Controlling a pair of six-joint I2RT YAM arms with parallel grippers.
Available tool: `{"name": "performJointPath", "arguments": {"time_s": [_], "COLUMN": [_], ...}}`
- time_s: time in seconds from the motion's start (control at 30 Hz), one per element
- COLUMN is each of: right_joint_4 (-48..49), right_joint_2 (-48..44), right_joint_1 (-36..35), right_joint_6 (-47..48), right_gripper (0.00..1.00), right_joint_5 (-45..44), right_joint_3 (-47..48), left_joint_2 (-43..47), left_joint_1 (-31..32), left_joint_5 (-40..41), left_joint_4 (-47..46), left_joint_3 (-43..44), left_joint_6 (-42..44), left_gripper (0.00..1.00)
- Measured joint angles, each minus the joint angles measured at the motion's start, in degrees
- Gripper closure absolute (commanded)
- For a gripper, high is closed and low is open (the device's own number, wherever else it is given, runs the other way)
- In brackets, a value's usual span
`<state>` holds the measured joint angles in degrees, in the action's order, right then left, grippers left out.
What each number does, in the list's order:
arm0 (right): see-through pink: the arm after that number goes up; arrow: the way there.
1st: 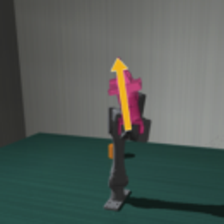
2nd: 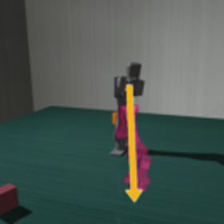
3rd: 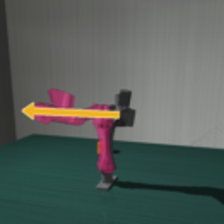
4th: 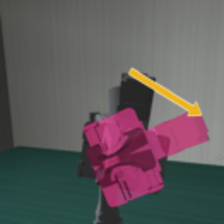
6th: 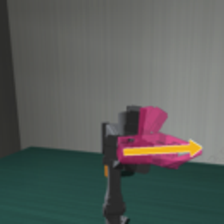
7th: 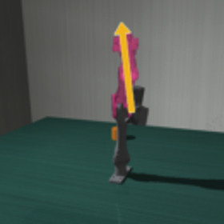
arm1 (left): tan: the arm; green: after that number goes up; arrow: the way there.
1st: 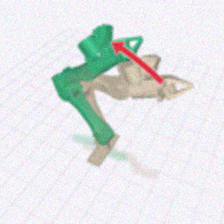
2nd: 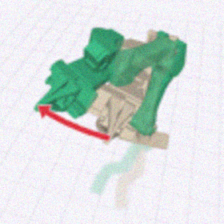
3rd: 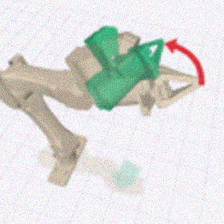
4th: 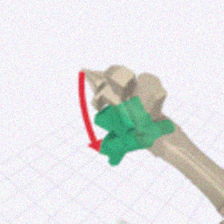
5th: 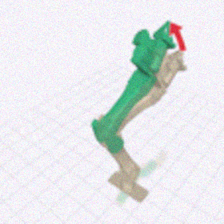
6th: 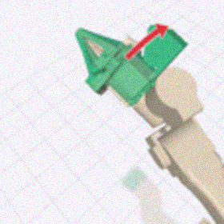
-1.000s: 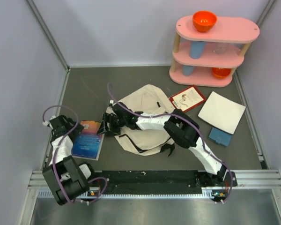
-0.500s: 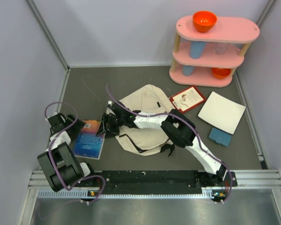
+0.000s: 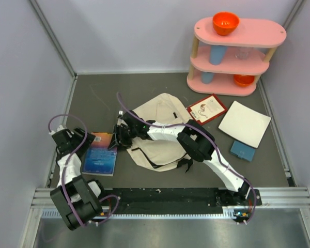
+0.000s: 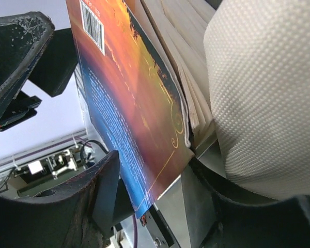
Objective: Pack the student bag
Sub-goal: Pick up the book from the center of the board.
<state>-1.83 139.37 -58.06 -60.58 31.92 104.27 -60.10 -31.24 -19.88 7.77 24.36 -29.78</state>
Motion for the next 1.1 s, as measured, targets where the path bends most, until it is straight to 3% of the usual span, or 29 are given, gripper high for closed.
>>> {"name": "performJointPath", "arguments": {"time_s": [0.17, 0.23, 0.37, 0.4, 0.5, 0.6, 0.63, 0.9, 1.1], "right_joint_4": [0.1, 0.1, 1.8, 2.4, 3.5, 5.7, 7.0, 16.0, 15.3], "right_joint_2": [0.0, 0.0, 0.0, 0.0, 0.0, 0.0, 0.0, -3.0, -13.3], "right_joint_1": [0.0, 0.0, 0.1, 0.1, 0.1, 0.2, 0.2, 0.1, 0.6], "right_joint_6": [1.0, 1.0, 0.7, 0.7, 0.8, 1.0, 1.2, 2.8, 7.3], "right_gripper": [0.68, 0.85, 0.93, 0.99, 1.0, 1.0, 1.0, 1.0, 1.0], "right_joint_5": [0.1, 0.1, 0.9, 1.1, 1.4, 2.0, 2.4, 5.4, 5.8], "right_joint_3": [0.0, 0.0, 0.0, 0.0, -0.4, -1.6, -2.1, -9.5, -16.7], "left_joint_2": [1.7, 1.7, 1.7, 1.7, 1.9, 2.9, 3.7, 9.7, 11.8], "left_joint_1": [0.0, 0.0, 0.0, 0.0, 0.0, 0.2, 0.4, 1.9, 1.9], "left_joint_5": [0.3, 0.6, 1.5, 1.8, 2.1, 3.0, 3.1, 4.8, 5.7], "left_joint_4": [1.8, 2.3, 3.1, 3.2, 4.6, 8.5, 10.6, 23.5, 26.9], "left_joint_3": [0.0, 0.0, 0.0, 0.0, 0.7, 2.8, 4.1, 21.1, 24.0], "left_joint_6": [0.4, 0.7, 1.2, 1.2, 1.5, 1.7, 1.9, 3.4, 2.9], "left_gripper": [0.28, 0.28, 0.28, 0.28, 0.29, 0.21, 0.01, 0.01, 0.01]}}
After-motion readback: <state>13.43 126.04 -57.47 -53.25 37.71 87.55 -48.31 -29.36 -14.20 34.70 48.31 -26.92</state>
